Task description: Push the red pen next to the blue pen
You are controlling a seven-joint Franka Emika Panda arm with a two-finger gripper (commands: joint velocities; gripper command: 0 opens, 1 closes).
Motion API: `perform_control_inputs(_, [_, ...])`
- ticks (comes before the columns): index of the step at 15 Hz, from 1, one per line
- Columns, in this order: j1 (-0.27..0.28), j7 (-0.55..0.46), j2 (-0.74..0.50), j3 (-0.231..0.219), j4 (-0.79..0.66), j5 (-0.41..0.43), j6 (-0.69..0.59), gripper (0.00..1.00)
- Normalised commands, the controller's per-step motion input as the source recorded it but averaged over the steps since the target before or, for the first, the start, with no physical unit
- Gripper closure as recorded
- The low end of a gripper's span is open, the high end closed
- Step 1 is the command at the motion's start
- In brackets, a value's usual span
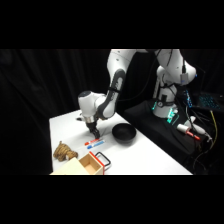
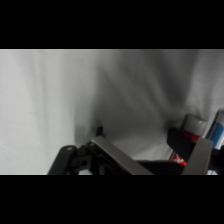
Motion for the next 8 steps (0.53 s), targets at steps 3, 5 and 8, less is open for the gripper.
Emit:
perform_control_inputs(3, [0.118, 0.12, -0.1, 0.037, -0.3, -0.117, 0.17, 0.0])
perform_control_inputs(5, [0.109, 0.13, -0.11, 0.034, -0.29, -0.113, 0.16, 0.0])
perform_control_inputs(8, [0.103, 0.14, -0.14, 0.02, -0.29, -0.108, 0.14, 0.0])
